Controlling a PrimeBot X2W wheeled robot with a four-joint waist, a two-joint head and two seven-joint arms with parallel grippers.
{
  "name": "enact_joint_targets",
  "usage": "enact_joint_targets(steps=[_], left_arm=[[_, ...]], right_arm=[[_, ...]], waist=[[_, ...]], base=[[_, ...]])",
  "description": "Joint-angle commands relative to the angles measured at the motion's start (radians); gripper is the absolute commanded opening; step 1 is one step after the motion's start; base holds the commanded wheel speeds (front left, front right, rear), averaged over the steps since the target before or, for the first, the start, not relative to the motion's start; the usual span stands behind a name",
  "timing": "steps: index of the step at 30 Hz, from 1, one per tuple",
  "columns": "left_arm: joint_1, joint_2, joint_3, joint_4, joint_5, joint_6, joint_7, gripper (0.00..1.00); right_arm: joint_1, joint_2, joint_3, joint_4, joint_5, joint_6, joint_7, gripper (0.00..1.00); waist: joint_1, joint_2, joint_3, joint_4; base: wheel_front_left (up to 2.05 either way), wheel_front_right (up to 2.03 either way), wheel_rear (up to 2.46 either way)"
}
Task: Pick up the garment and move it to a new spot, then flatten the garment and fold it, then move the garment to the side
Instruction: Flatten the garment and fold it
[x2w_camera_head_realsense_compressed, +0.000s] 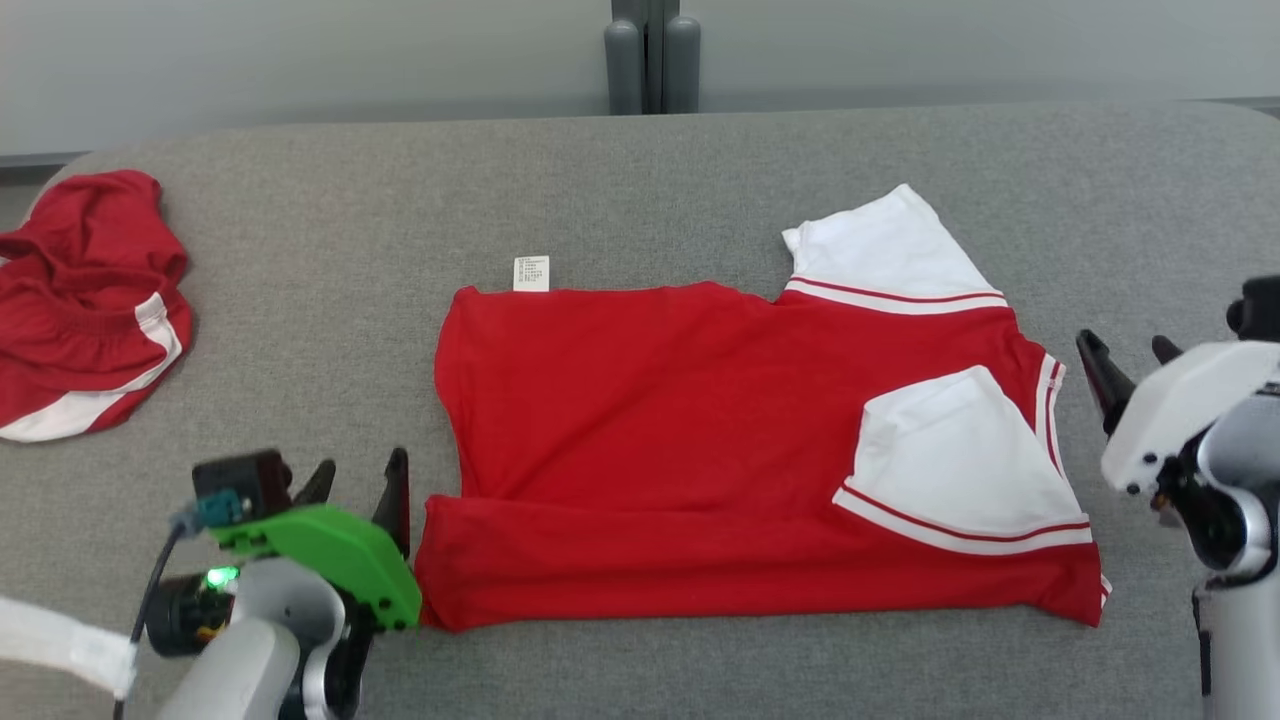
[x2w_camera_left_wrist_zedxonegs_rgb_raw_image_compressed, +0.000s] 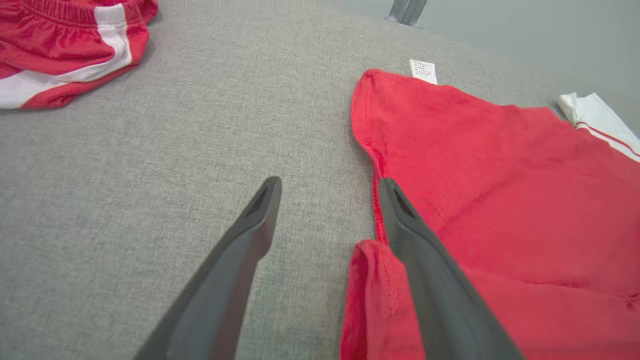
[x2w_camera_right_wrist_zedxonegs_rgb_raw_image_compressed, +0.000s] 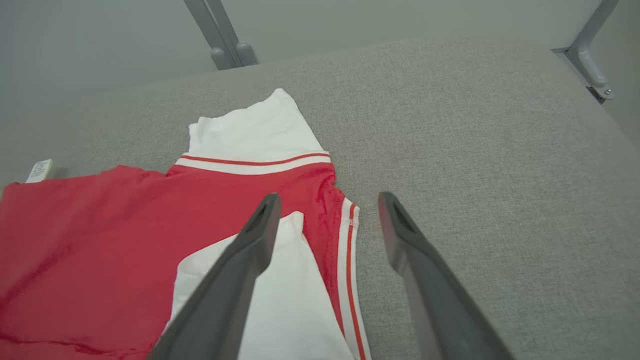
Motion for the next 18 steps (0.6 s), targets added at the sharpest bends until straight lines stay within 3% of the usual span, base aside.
enact_joint_targets(steps=[1,7,18], left_arm=[[-0.06,0.004,-0.01,0.02,0.005,-0.003,0.04,1.0],[-0.327,-0.037,-0.042,0.171,0.014,-0.016,0.182,1.0],[-0.657,-0.116,-0.088,0.433,0.034,-0.069,0.28,1.0]], right_arm=[[-0.044,-0.017,0.017,0.017,0.001,0.0,0.053,1.0],[-0.286,-0.086,0.098,0.125,0.036,0.0,0.154,1.0],[-0.575,-0.153,0.263,0.355,0.046,0.0,0.106,1.0]], waist=[[0.0,0.0,0.035,0.004],[0.0,0.0,0.13,0.006],[0.0,0.0,0.282,-0.009]], base=[[0.0,0.0,0.0],[0.0,0.0,0.0],[0.0,0.0,0.0]])
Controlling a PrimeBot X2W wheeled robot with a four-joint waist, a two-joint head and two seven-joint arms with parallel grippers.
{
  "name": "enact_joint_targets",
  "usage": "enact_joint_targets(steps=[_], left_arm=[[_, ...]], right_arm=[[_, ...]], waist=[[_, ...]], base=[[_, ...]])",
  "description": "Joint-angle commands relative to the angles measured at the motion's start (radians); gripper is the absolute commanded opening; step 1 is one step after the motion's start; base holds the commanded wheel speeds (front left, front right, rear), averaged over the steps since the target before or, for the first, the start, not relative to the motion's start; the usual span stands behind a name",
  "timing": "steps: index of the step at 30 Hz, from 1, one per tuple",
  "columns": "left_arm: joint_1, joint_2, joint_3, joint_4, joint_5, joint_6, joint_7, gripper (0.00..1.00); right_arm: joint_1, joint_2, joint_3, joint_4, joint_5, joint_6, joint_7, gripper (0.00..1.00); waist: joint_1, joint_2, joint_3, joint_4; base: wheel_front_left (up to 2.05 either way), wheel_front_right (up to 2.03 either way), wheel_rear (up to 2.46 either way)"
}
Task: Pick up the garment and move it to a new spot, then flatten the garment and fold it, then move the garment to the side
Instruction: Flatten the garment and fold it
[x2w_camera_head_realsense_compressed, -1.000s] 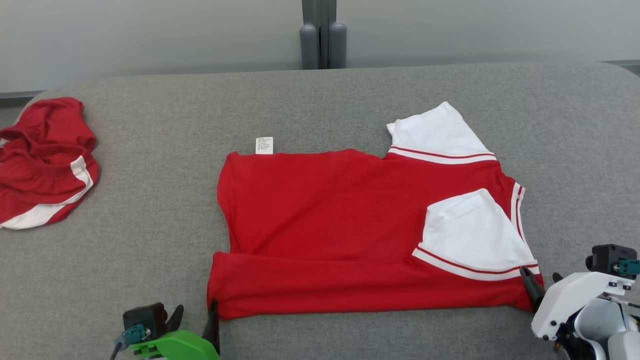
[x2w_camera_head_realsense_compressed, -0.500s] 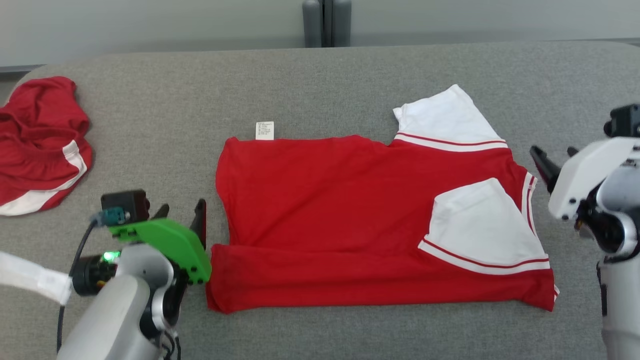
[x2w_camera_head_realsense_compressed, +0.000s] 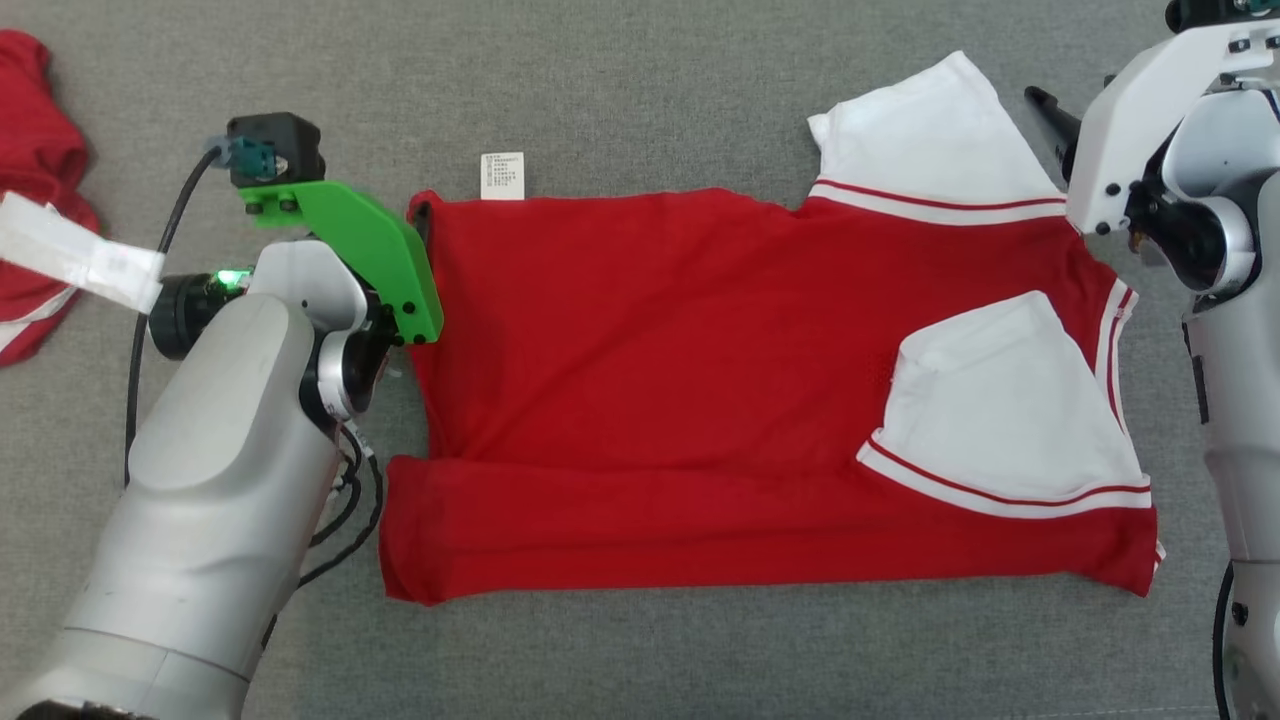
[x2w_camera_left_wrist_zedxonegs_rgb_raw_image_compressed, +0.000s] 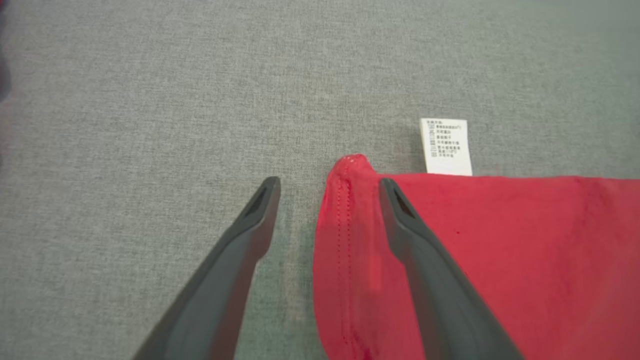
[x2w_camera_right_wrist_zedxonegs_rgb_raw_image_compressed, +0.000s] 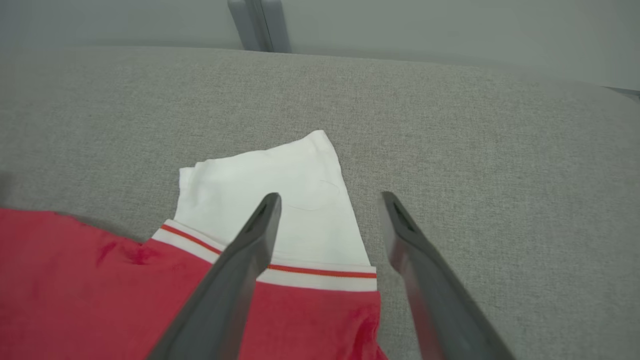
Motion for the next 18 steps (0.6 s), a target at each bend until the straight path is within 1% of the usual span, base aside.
enact_joint_targets(steps=[1,5,8,11,12,13,14,15,16,18], left_arm=[[-0.034,-0.001,-0.01,0.018,0.02,-0.01,0.001,1.0],[-0.086,-0.024,-0.038,0.072,0.031,-0.032,0.019,1.0],[-0.114,-0.029,-0.074,0.112,0.064,-0.028,0.044,1.0],[-0.134,-0.03,-0.109,0.147,0.101,-0.008,0.045,1.0],[-0.138,-0.036,-0.111,0.153,0.104,0.0,0.042,0.93],[-0.143,-0.046,-0.114,0.16,0.107,0.004,0.04,0.61],[-0.148,-0.054,-0.119,0.164,0.11,0.006,0.041,0.45],[-0.15,-0.063,-0.121,0.171,0.109,0.007,0.04,0.05],[-0.152,-0.071,-0.124,0.175,0.108,0.006,0.038,0.0],[-0.156,-0.088,-0.124,0.184,0.096,-0.003,0.039,0.0]], right_arm=[[-0.022,-0.01,0.009,0.013,0.008,0.0,-0.012,1.0],[-0.061,-0.024,0.024,0.048,0.019,0.0,-0.032,1.0],[-0.08,-0.043,0.038,0.065,0.016,0.0,-0.038,1.0],[-0.1,-0.068,0.059,0.073,0.01,0.0,-0.032,1.0],[-0.107,-0.076,0.066,0.077,0.007,0.0,-0.025,1.0],[-0.117,-0.085,0.076,0.08,0.003,0.0,-0.02,1.0],[-0.125,-0.093,0.083,0.082,-0.001,0.0,-0.012,1.0],[-0.137,-0.102,0.093,0.088,-0.008,0.0,-0.004,1.0],[-0.147,-0.108,0.1,0.093,-0.013,0.0,0.004,1.0],[-0.171,-0.121,0.114,0.109,-0.021,0.0,0.02,1.0]], waist=[[-0.0001,-0.0001,0.056,-0.007],[-0.0001,-0.0001,0.078,0.0],[-0.0001,-0.0001,0.088,0.01],[-0.0001,-0.0001,0.096,0.024],[-0.0001,-0.0001,0.099,0.029],[-0.0001,-0.0001,0.104,0.035],[-0.0001,-0.0001,0.108,0.041],[-0.0001,-0.0001,0.113,0.049],[-0.0001,-0.0001,0.118,0.055],[-0.0001,-0.0001,0.13,0.07]], base=[[0.0,0.0,0.0],[0.0,0.0,0.0],[0.0,0.0,0.0],[0.0,0.0,0.0],[0.0,0.0,0.0],[0.0,0.0,0.0],[0.0,0.0,0.0],[0.0,0.0,0.0],[0.0,0.0,0.0],[0.0,0.0,0.0]])
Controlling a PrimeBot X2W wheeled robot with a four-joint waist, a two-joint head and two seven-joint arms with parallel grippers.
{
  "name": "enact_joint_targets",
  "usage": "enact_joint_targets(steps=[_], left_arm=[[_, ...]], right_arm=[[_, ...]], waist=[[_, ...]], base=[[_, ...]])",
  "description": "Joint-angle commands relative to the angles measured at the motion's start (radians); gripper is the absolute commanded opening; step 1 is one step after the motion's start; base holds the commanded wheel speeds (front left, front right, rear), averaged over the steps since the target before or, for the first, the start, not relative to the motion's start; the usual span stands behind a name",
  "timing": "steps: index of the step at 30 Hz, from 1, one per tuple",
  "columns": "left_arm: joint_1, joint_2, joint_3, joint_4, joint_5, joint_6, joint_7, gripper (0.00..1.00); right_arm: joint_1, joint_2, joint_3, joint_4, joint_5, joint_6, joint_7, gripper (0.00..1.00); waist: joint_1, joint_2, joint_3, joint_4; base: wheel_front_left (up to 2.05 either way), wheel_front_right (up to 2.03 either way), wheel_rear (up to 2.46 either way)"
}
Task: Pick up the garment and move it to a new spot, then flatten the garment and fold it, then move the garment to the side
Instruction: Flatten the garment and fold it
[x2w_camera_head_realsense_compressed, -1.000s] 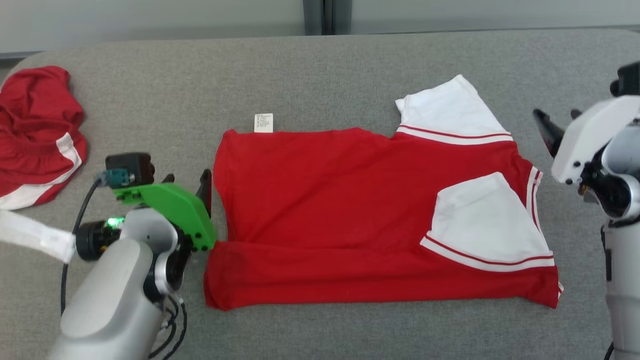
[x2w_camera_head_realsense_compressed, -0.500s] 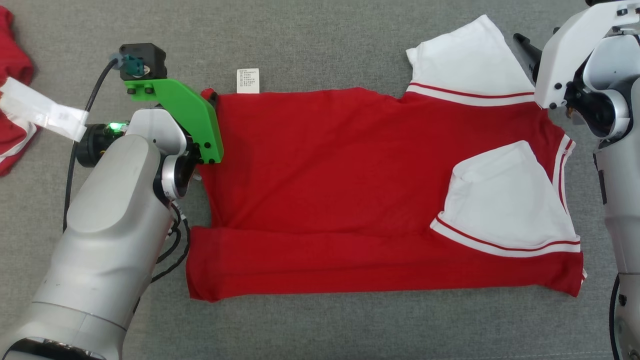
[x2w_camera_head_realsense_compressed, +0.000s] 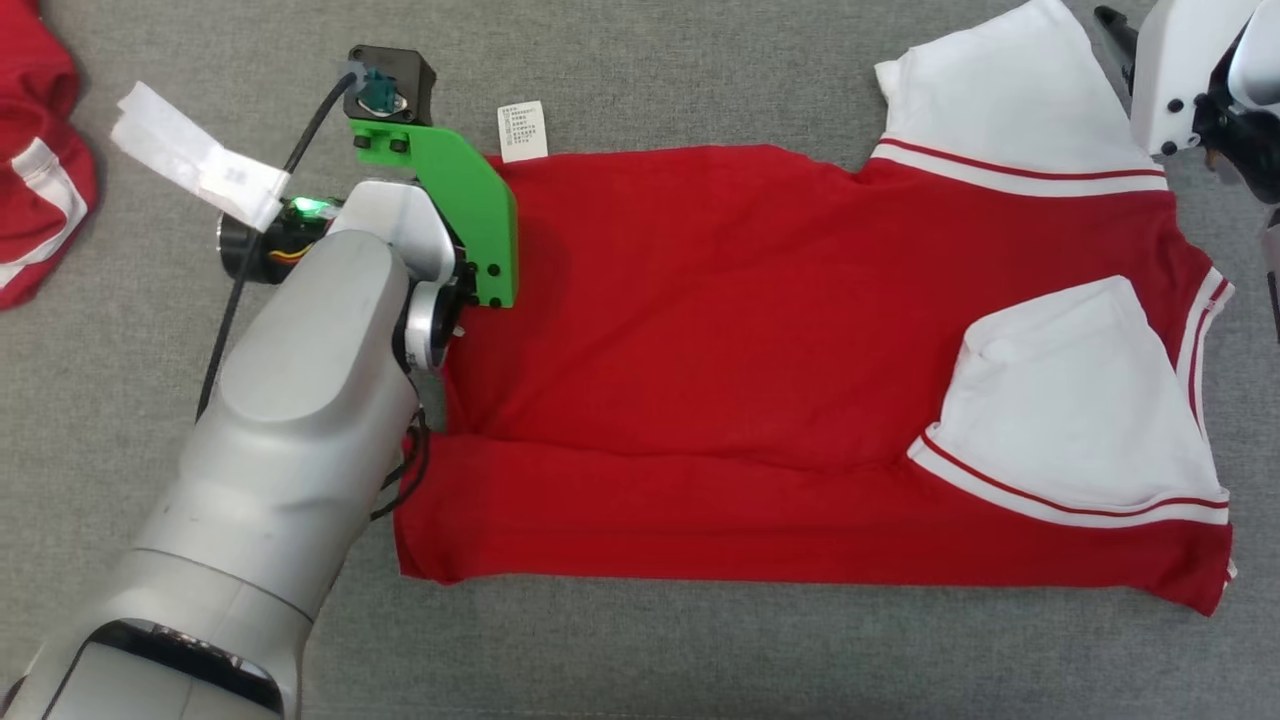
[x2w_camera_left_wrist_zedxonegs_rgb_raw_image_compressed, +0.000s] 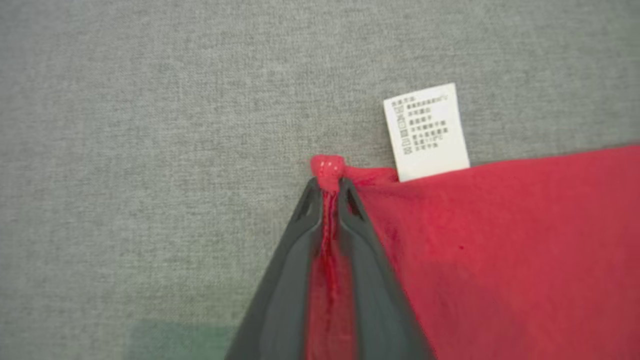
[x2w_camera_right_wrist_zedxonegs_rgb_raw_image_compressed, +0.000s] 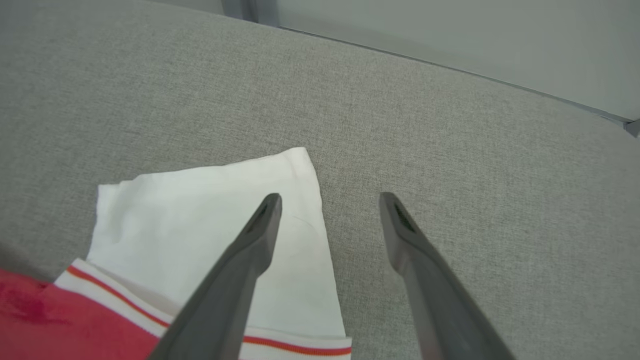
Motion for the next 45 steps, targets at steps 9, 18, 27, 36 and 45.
enact_joint_targets(steps=[9,18,27,36,45], left_arm=[[-0.03,-0.056,-0.024,0.033,-0.012,-0.003,-0.073,0.0],[-0.04,-0.069,-0.052,0.045,-0.056,-0.013,-0.118,0.0],[-0.051,-0.07,-0.078,0.045,-0.099,-0.002,-0.19,0.0],[-0.08,-0.073,-0.061,0.08,-0.104,0.009,-0.348,0.0],[-0.072,-0.074,-0.055,0.146,-0.109,-0.013,-0.474,0.0]], right_arm=[[-0.084,-0.044,0.071,0.089,-0.014,0.0,-0.021,1.0],[-0.099,-0.066,0.107,0.208,-0.05,-0.001,-0.021,1.0],[-0.067,-0.06,0.05,0.27,-0.071,-0.001,-0.059,0.0],[-0.09,-0.017,-0.034,0.266,-0.154,-0.001,-0.319,0.0],[-0.053,0.026,-0.037,0.262,-0.121,-0.001,-0.486,0.0]], waist=[[-0.0001,0.0,0.073,0.092],[-0.0001,0.0,0.091,0.122],[-0.0001,0.0,0.075,0.119],[-0.0001,0.0,0.03,0.097],[-0.0001,0.0,-0.024,0.069]], base=[[0.0,0.0,0.0],[0.0,0.0,0.0],[0.0,0.0,0.0],[0.0,0.0,0.0],[0.0,0.0,0.0]])
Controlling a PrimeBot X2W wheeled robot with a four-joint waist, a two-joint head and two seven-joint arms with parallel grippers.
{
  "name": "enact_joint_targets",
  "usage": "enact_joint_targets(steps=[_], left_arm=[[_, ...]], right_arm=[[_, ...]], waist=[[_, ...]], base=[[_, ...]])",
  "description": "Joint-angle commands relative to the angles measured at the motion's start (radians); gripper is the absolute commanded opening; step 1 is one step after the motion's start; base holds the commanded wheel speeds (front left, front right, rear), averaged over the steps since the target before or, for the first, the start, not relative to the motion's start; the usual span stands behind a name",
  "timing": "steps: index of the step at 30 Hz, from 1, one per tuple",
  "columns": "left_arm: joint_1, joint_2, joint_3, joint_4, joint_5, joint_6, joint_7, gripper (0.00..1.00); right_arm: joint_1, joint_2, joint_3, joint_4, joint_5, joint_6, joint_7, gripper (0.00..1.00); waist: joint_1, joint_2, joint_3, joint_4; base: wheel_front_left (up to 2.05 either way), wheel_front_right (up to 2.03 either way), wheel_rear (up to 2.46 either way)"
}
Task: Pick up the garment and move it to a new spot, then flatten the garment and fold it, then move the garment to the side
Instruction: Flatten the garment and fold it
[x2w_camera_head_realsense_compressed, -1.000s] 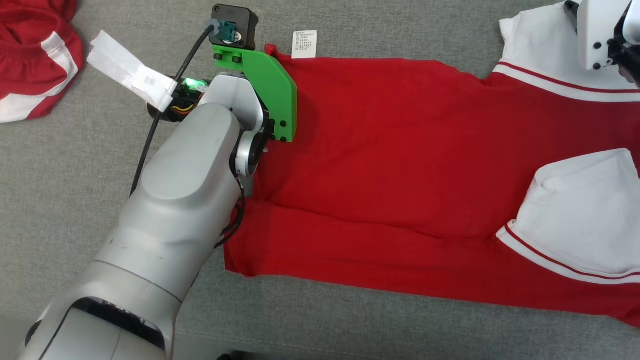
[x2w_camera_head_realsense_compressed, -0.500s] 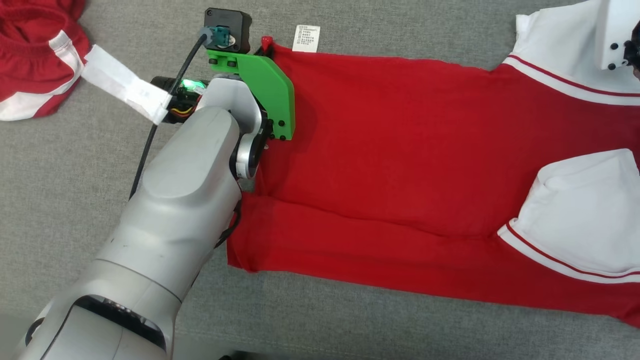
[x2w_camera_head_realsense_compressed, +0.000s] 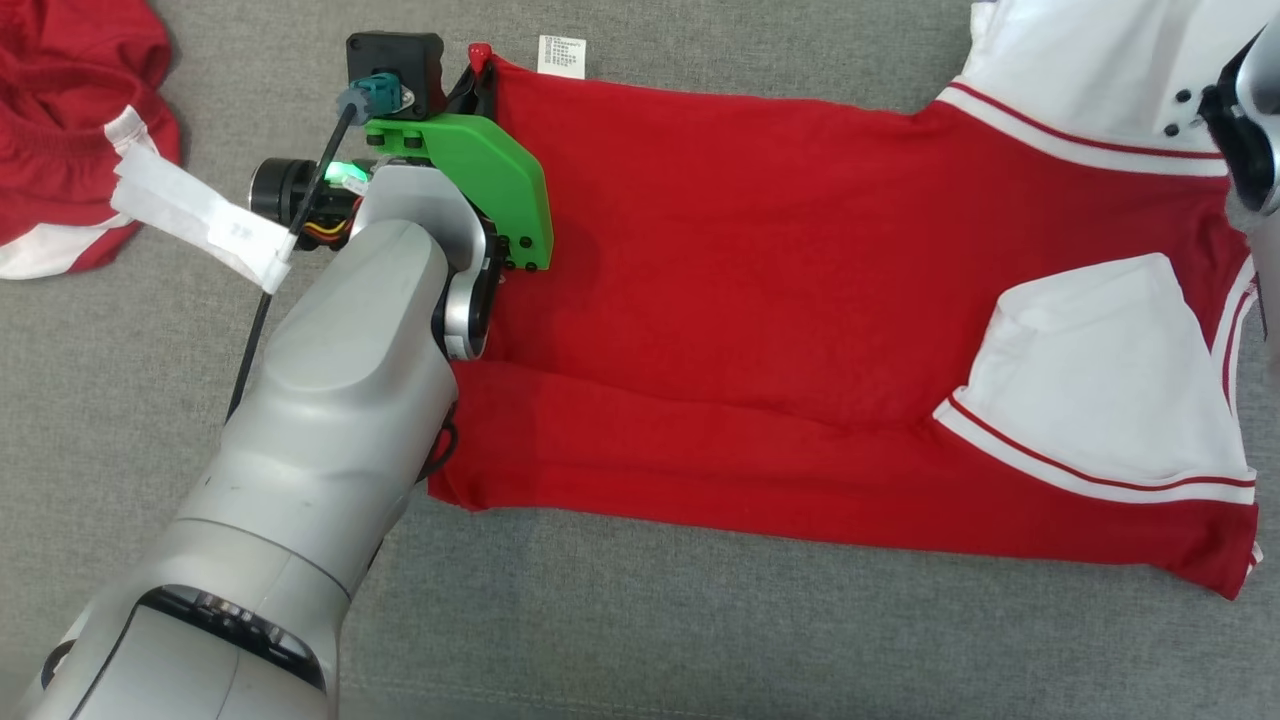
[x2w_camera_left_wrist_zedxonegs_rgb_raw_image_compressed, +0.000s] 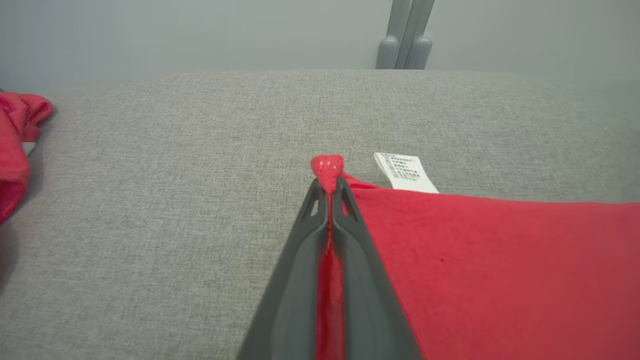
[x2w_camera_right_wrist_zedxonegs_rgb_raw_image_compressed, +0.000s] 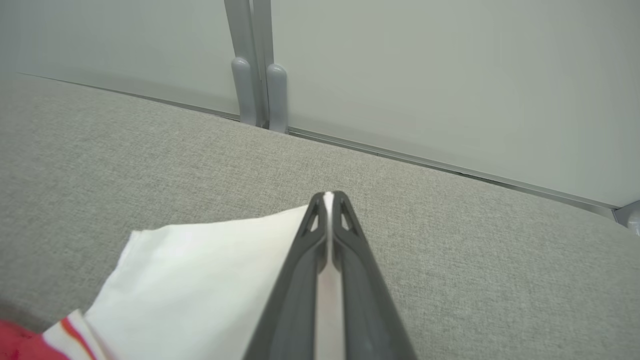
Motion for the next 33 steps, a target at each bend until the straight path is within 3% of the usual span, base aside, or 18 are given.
enact_joint_targets(steps=[1,6,15,19,26,33], left_arm=[[0.003,0.009,-0.002,0.009,0.002,-0.008,-0.015,0.0],[0.034,0.026,-0.033,0.044,0.025,-0.048,-0.06,0.0],[0.1,0.082,-0.092,0.067,0.088,-0.107,-0.189,0.0],[0.127,0.114,-0.111,0.062,0.124,-0.114,-0.215,0.0],[0.199,0.181,-0.107,-0.018,0.184,-0.102,-0.223,0.0],[0.313,0.238,-0.057,-0.15,0.244,-0.077,-0.224,0.0]], right_arm=[[0.033,0.003,0.007,-0.008,0.019,-0.002,-0.011,0.0],[0.141,-0.008,0.051,-0.088,0.115,-0.002,-0.011,0.0],[0.436,-0.061,0.075,-0.422,0.274,-0.002,0.072,0.0],[0.589,-0.062,0.035,-0.586,0.294,-0.002,0.125,0.0],[0.822,0.003,-0.031,-0.825,0.302,-0.002,0.225,0.0],[0.953,0.057,-0.057,-0.949,0.283,-0.001,0.291,0.0]], waist=[[0.0,-0.0001,-0.024,-0.015],[0.0,-0.0001,-0.071,-0.034],[0.0,-0.0001,-0.143,-0.079],[0.0,-0.0001,-0.166,-0.095],[0.0,-0.0001,-0.185,-0.128],[0.0,-0.0001,-0.197,-0.145]], base=[[0.0,0.0,0.0],[0.0,0.0,0.0],[0.0,0.0,0.0],[0.0,0.0,0.0],[0.0,0.0,0.0],[0.0,0.0,0.0]])
